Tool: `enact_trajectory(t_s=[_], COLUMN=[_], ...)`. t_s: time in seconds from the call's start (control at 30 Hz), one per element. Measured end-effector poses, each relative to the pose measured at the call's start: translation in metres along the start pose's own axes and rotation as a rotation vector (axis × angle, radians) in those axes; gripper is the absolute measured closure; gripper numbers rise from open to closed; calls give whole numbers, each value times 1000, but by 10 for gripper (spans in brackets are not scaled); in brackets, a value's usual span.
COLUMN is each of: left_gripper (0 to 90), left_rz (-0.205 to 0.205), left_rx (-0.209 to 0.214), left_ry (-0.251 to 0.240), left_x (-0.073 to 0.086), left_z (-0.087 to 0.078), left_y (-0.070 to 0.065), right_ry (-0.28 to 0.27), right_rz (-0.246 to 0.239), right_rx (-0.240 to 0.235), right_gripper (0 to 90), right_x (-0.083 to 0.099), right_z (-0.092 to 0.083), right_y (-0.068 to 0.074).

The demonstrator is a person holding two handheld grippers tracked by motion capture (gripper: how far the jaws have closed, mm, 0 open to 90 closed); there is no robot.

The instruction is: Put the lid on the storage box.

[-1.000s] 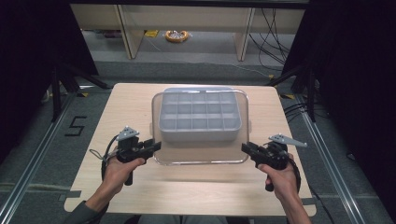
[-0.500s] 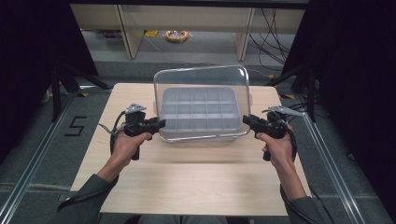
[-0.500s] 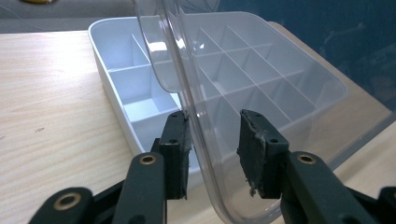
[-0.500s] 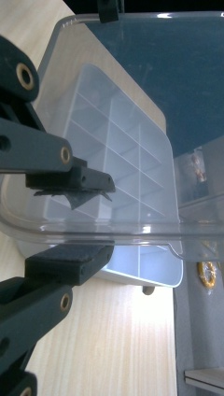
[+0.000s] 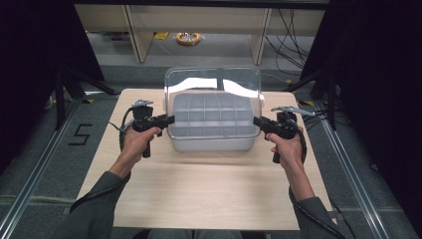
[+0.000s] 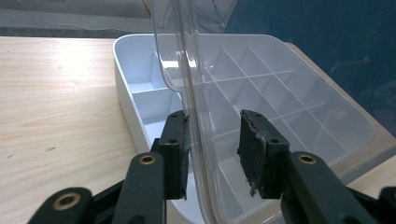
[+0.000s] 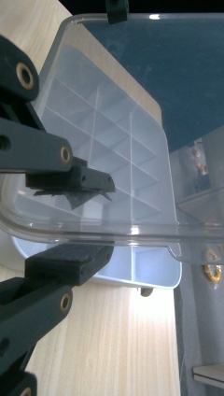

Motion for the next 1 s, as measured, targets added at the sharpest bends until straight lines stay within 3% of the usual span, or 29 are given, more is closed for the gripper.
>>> enact_trajectory(t_s=[0.1,0.13,0.2,0.27,0.3,0.37,0.4,0.43,0.47,0.5,0.7,0.73,0.77,0.83,0.9,1.0], left_gripper=[625,624,621,622,621,620,621,620,618,616,612,611,610,608,603,592], left_rz=[-15,-21,-21,-27,-31,-33,-39,-48,-48,-49,-59,-65,-68,-74,-70,-67], left_rx=[2,2,-9,-14,-21,-18,-15,-14,-14,-23,-30,-31,-29,-32,-34,-48], left_ry=[-4,0,1,3,3,6,-2,4,4,15,20,16,20,27,27,36], left_x=[-1,-1,-2,-1,-1,-1,0,1,1,3,8,9,10,10,12,13], left_z=[6,8,11,15,18,19,21,23,23,25,27,28,29,29,31,35], left_y=[2,3,5,7,9,9,10,12,12,14,17,17,18,17,18,18], right_ry=[2,1,7,6,24,20,26,26,35,26,38,50,35,38,45,43], right_rz=[42,22,47,21,70,44,88,78,110,75,71,105,60,61,103,74], right_rx=[-8,-5,-6,5,10,8,10,12,0,7,7,14,15,24,23,27], right_gripper=[666,666,664,664,664,663,662,662,661,661,652,652,647,645,639,629], right_x=[2,2,3,4,6,7,8,10,11,11,16,17,17,17,17,17], right_z=[6,9,11,13,16,18,20,22,21,24,29,29,33,33,34,36], right_y=[-3,-7,-6,-9,-7,-10,-9,-11,-8,-12,-13,-11,-17,-18,-15,-20])
Point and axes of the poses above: each handheld gripper's, and its own axes: z roughly forward along the jaws, x roughly out of its underside, y roughly to its left, the point moved 5 cm from there along z, roughly forward along the jaws, and after that the axes turned 2 degrees about -y, right-handed, at the moved point
